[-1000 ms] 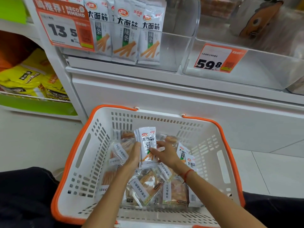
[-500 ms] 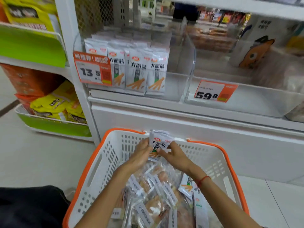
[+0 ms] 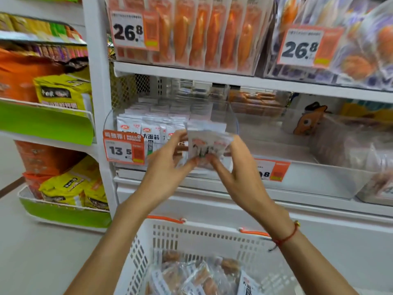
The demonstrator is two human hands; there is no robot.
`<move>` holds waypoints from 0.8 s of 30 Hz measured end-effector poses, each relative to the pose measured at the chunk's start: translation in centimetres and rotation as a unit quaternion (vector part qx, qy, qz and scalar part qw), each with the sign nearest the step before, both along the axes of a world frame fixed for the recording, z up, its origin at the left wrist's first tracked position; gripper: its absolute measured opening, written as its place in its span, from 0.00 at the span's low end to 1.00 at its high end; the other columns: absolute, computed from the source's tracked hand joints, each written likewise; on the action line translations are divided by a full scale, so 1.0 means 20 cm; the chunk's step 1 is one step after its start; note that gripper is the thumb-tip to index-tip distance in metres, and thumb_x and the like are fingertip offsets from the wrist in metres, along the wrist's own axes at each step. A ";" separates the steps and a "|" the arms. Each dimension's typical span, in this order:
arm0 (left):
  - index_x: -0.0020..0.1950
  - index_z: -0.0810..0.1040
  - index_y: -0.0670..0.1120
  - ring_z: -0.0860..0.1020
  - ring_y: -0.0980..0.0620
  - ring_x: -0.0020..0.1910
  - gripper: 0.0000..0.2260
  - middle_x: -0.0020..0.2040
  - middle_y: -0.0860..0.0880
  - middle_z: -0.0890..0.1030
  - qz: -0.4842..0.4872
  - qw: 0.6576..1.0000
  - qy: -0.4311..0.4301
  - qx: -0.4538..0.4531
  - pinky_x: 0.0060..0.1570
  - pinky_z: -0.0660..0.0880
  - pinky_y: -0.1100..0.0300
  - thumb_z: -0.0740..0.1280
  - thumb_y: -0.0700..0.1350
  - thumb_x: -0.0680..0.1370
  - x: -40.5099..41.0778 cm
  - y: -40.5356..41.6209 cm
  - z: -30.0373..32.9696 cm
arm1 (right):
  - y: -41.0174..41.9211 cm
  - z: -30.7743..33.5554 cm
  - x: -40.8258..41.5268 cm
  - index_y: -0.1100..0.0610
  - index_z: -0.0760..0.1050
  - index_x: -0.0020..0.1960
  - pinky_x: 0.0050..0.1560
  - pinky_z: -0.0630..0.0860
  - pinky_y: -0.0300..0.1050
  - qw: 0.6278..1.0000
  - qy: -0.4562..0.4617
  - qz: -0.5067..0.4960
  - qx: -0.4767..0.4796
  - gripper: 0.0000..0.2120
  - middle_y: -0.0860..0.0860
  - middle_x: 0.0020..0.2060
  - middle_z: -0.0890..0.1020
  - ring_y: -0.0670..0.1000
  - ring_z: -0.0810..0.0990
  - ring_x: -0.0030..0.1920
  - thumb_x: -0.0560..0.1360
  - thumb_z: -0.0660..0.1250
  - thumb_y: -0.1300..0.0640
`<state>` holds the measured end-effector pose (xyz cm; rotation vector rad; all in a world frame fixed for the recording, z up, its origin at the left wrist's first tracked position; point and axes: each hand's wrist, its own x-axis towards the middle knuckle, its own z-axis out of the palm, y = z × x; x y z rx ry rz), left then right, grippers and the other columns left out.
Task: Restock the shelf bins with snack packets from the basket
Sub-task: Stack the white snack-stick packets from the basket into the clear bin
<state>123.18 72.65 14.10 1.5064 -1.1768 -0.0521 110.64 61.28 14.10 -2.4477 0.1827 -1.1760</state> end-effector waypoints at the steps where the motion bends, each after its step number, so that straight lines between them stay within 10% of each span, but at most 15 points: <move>1: 0.55 0.68 0.62 0.76 0.67 0.52 0.19 0.49 0.70 0.76 0.012 1.000 -0.013 -0.008 0.52 0.72 0.72 0.71 0.44 0.73 0.02 -0.03 0.06 | -0.02 0.05 0.03 0.55 0.68 0.67 0.53 0.74 0.49 1.000 -0.012 -0.020 -0.017 0.18 0.52 0.58 0.75 0.52 0.73 0.56 0.78 0.61 0.53; 7: 0.67 0.72 0.52 0.67 0.53 0.67 0.20 0.65 0.53 0.74 0.053 0.989 -0.108 0.081 0.67 0.65 0.51 0.68 0.52 0.75 0.20 -0.23 0.24 | -0.17 0.17 0.20 0.59 0.67 0.65 0.49 0.76 0.57 0.994 0.034 -0.098 -0.018 0.17 0.56 0.57 0.73 0.57 0.73 0.55 0.78 0.62 0.58; 20: 0.64 0.74 0.51 0.43 0.46 0.76 0.20 0.78 0.49 0.49 0.147 0.904 -0.225 0.333 0.72 0.47 0.47 0.66 0.58 0.75 0.43 -0.38 0.17 | -0.26 0.22 0.50 0.58 0.54 0.72 0.58 0.76 0.54 0.912 0.325 -0.156 0.194 0.31 0.58 0.60 0.75 0.60 0.76 0.59 0.75 0.67 0.59; 24: 0.71 0.64 0.49 0.45 0.46 0.75 0.30 0.77 0.48 0.49 0.164 0.911 -0.228 0.301 0.71 0.51 0.48 0.71 0.54 0.72 0.43 -0.38 0.11 | -0.31 0.18 0.58 0.57 0.67 0.67 0.41 0.82 0.48 0.887 0.381 -0.137 0.221 0.30 0.55 0.55 0.79 0.54 0.80 0.51 0.69 0.70 0.50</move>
